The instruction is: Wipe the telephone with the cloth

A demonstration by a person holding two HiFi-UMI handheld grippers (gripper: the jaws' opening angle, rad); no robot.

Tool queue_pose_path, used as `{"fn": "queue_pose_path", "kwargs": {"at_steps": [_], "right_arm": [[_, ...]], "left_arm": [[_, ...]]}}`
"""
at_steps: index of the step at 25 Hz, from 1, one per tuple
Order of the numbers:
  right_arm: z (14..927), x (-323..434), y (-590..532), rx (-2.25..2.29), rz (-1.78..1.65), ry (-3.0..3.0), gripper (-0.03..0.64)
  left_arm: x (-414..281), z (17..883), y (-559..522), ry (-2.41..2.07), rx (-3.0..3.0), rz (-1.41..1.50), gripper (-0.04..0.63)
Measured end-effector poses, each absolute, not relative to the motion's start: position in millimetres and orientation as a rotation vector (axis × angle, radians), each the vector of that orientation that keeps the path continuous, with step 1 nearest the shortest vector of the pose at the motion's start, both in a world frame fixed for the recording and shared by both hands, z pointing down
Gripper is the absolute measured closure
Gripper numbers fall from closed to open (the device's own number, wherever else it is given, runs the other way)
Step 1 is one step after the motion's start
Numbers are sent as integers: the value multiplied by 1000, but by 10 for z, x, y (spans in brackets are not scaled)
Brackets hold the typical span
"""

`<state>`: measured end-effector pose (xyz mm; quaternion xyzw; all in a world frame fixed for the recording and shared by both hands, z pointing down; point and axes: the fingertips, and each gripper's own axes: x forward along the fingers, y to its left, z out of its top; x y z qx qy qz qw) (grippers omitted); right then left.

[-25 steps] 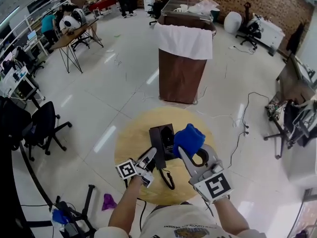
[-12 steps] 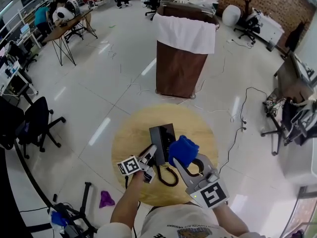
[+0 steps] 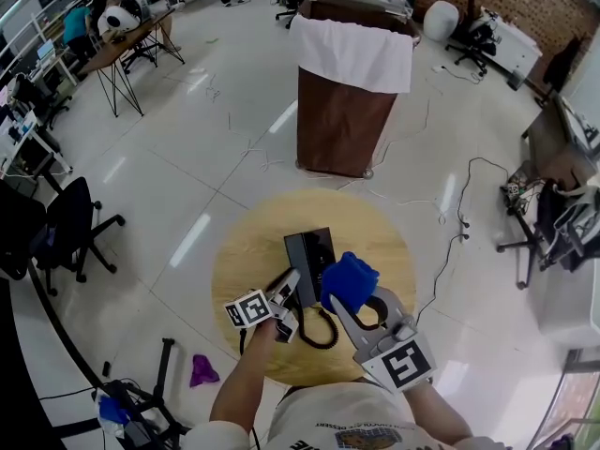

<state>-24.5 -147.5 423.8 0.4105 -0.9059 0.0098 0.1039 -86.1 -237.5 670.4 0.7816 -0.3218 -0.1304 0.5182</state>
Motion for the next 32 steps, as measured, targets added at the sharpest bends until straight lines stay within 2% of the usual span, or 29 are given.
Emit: {"fn": "queue_pose_path", "kwargs": {"at_steps": [6,9,15,25,32], "right_arm": [[4272,-234,-1435,1203,43,-2679,554],[4277,-235,-1411,1204,54,-2684,554],[4302,-242,-1377,1194,59,-2681,554],[4277,-254,-1342,1170,49,-2709,554],[4183,-221,-1268,1157,25,-2733,554]], "left_arm": [[-878,6732,-2369,-810,1893,-275,508],[-931,6751,-2367,-836,1901,-246,466],[-1075,6667,-2366,-893,1949,-242,466],[-1080,5588,-2122,-992,2208,-385,513],[-903,4861,-1757,-1062,2425,-367,520]]}}
